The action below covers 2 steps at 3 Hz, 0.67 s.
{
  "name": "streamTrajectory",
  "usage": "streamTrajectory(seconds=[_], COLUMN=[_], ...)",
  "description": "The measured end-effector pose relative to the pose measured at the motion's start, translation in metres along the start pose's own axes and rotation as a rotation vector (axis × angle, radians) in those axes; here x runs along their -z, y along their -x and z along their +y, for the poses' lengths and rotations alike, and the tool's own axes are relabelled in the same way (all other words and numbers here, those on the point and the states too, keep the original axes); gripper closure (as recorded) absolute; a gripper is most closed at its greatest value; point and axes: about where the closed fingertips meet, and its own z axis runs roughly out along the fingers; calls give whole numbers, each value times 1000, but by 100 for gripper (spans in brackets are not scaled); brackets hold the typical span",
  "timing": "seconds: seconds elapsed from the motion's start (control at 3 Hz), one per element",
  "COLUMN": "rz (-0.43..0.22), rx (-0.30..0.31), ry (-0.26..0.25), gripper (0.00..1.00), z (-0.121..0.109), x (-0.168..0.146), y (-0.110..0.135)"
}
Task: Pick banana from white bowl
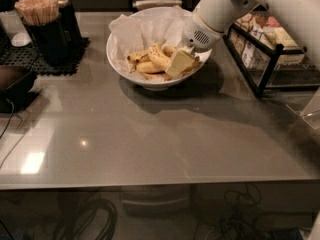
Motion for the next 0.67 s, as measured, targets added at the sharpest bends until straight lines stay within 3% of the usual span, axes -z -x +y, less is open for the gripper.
streamTrajectory(seconds=[0.33,0.67], rz=[-22,-41], rx=[72,131], ry=[1,45], gripper=[100,100], z=[8,34], x=[52,114], y=[-3,-4])
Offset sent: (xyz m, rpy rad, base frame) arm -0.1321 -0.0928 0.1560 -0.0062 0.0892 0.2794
